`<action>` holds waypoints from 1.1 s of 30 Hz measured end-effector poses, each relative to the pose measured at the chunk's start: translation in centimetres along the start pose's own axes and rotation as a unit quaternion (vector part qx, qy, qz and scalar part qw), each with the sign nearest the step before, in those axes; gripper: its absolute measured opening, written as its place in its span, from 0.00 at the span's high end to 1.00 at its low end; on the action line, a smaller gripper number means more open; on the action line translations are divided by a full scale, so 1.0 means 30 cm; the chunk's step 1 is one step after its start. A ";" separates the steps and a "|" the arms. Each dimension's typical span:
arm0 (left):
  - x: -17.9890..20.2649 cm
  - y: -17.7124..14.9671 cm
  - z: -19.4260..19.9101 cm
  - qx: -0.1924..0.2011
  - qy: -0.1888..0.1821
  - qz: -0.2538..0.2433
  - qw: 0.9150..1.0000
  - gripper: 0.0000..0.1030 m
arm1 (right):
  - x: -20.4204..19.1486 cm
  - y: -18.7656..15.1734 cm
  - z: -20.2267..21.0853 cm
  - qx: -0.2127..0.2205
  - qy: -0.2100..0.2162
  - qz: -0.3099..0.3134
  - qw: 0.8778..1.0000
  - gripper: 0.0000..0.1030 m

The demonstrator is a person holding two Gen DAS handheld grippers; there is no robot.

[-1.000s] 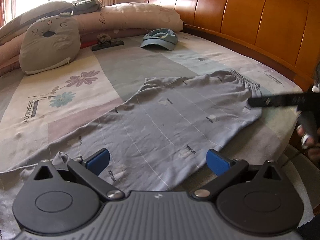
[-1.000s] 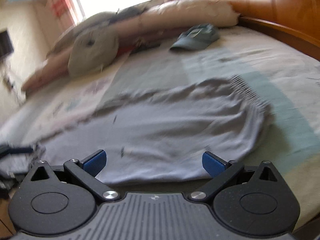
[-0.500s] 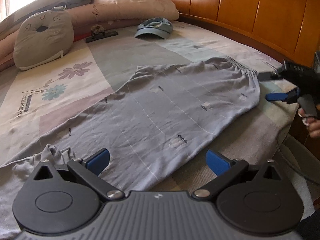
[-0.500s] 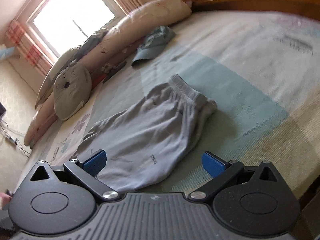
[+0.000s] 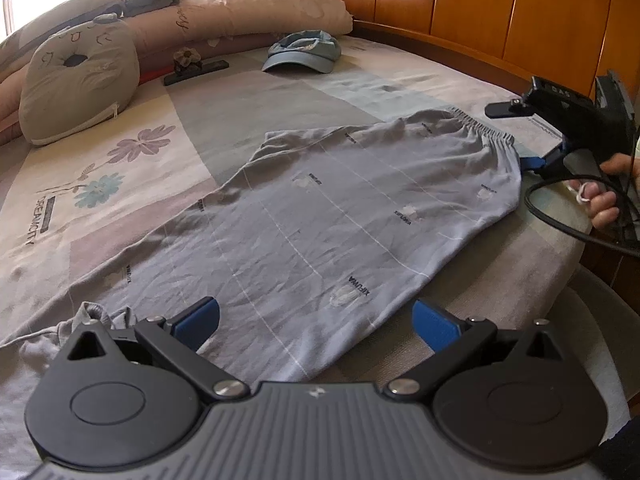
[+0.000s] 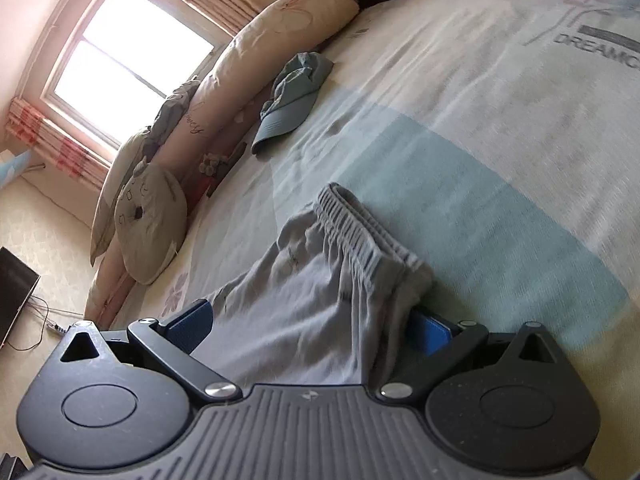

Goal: Fold clothes
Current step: 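Move the right tool to the elastic waistband and close on it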

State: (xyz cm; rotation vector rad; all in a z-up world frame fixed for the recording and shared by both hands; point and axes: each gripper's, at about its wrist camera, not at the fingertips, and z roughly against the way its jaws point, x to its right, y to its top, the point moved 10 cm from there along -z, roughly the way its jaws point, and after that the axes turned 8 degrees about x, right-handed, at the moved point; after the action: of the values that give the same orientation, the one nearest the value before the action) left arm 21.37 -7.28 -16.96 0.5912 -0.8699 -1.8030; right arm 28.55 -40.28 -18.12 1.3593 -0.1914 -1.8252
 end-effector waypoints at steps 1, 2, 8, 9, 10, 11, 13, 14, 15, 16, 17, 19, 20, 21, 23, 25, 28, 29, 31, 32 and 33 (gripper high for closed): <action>0.001 -0.001 0.001 0.000 -0.001 0.000 1.000 0.01 | 0.000 0.003 -0.004 0.001 0.002 0.001 1.000 0.00; 0.002 -0.002 0.003 0.000 -0.003 0.001 1.000 0.01 | -0.001 0.003 -0.005 0.002 0.001 0.001 1.000 0.00; 0.001 -0.005 -0.001 -0.004 -0.002 0.001 1.000 0.01 | -0.038 -0.054 0.005 -0.004 -0.002 0.050 0.999 0.00; 0.001 -0.005 0.001 -0.003 -0.002 0.002 1.000 0.01 | -0.040 -0.053 0.001 -0.004 -0.002 0.057 0.998 0.00; 0.000 -0.004 0.002 -0.003 -0.002 0.002 1.000 0.01 | -0.040 -0.048 -0.004 -0.002 0.000 0.058 0.998 0.00; 0.000 -0.003 0.003 -0.002 -0.002 0.003 1.000 0.01 | -0.037 -0.038 -0.012 0.000 0.005 0.054 0.999 0.00; -0.002 -0.001 0.005 -0.001 -0.002 0.004 1.000 0.01 | -0.024 -0.008 -0.031 0.007 0.018 0.038 0.999 0.00; -0.004 -0.002 0.005 -0.001 -0.001 0.006 1.000 0.01 | -0.015 0.006 -0.039 0.013 0.023 0.031 0.999 0.00; -0.005 -0.003 0.007 -0.001 -0.001 0.008 1.000 0.01 | -0.012 0.015 -0.045 0.016 0.025 0.025 0.999 0.00; -0.006 -0.005 0.008 -0.001 -0.001 0.010 1.000 0.01 | -0.012 0.019 -0.047 0.017 0.025 0.020 0.999 0.00; -0.007 -0.006 0.008 -0.001 -0.002 0.011 1.000 0.01 | -0.017 0.013 -0.046 0.015 0.023 0.019 0.999 0.00; -0.009 -0.006 0.008 0.001 -0.006 0.014 1.000 0.01 | -0.034 -0.012 -0.040 0.008 0.027 0.022 0.999 0.00; -0.010 -0.005 0.007 0.002 -0.009 0.016 1.000 0.01 | -0.047 -0.031 -0.035 0.004 0.038 0.026 0.999 0.00; -0.008 -0.002 0.006 0.005 -0.014 0.018 1.000 0.01 | -0.062 -0.051 -0.034 -0.002 0.053 0.036 0.998 0.00; -0.001 0.009 0.007 0.006 -0.025 0.023 0.999 0.01 | -0.075 -0.074 -0.041 -0.007 0.063 0.065 0.996 0.00; 0.004 0.020 0.008 0.010 -0.028 0.025 0.999 0.01 | -0.073 -0.065 -0.053 0.001 0.069 0.068 0.995 0.00; 0.006 0.027 0.006 0.010 -0.028 0.033 0.999 0.01 | -0.054 -0.023 -0.058 0.027 0.077 0.030 0.996 0.00; 0.007 0.024 0.005 0.009 -0.032 0.039 0.999 0.01 | -0.049 -0.013 -0.056 0.034 0.079 0.019 0.996 0.00; 0.008 0.020 0.003 0.006 -0.041 0.051 0.998 0.01 | -0.042 -0.003 -0.050 0.046 0.088 0.009 0.995 0.00; 0.007 0.019 0.000 0.004 -0.046 0.056 0.997 0.01 | -0.040 -0.001 -0.051 0.049 0.087 0.011 0.995 0.00; 0.008 0.018 -0.003 0.006 -0.048 0.061 0.997 0.01 | -0.039 0.000 -0.054 0.050 0.081 0.017 0.995 0.01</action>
State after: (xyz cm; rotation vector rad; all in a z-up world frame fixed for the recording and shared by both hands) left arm 21.65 -7.67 -16.57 0.4525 -0.9623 -1.7277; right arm 30.01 -38.92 -17.93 1.5579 -0.2214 -1.6866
